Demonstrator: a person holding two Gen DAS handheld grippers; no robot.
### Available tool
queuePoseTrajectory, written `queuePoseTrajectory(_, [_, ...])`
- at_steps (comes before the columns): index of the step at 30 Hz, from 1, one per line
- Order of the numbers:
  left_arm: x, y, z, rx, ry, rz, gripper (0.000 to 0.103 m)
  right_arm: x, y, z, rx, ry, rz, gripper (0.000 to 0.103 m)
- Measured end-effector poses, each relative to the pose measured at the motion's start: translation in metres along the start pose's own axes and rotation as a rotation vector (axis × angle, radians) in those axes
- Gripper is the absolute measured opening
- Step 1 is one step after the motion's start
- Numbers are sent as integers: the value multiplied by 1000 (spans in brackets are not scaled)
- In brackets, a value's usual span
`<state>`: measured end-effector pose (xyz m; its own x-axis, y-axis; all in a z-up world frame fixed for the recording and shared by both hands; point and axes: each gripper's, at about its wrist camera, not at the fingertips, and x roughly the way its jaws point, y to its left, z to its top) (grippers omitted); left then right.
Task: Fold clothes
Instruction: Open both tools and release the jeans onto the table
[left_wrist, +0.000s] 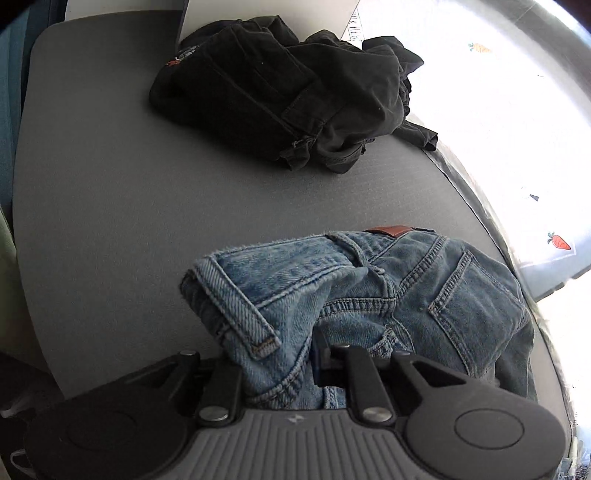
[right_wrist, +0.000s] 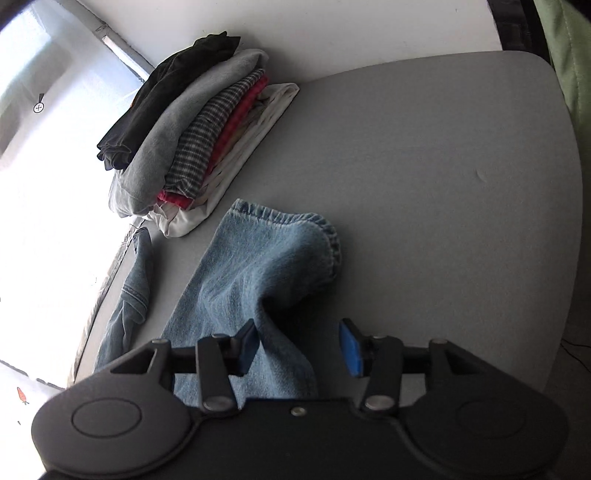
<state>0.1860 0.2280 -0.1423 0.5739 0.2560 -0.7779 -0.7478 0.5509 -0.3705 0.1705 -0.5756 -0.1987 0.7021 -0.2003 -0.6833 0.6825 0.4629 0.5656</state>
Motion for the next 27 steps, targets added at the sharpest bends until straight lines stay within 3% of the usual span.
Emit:
queuePoseTrajectory(5, [-29, -27, -16, 121, -114, 55, 29, 2, -4, 6, 12, 16, 28, 49])
queuePoseTrajectory(10, [-32, -21, -16, 89, -114, 69, 33, 1, -5, 11, 46, 4, 48, 50])
queuePoseTrajectory(14, [-48, -2, -11, -10, -163, 48, 57, -4, -11, 17, 95, -2, 65, 59])
queuePoseTrajectory(17, [-67, 3, -5, -8, -254, 64, 67, -5, -16, 21, 126, -7, 66, 59])
queuePoseTrajectory(19, [-74, 0, -3, 30, -275, 72, 71, -5, -19, 21, 158, -14, 73, 60])
queuePoseTrajectory(23, [-71, -18, -12, 114, -231, 41, 79, 0, -14, 20, 153, -15, 68, 61])
queuePoseTrajectory(27, [-41, -45, -47, 236, -91, 33, 81, 9, 4, 21, 95, -17, 43, 61])
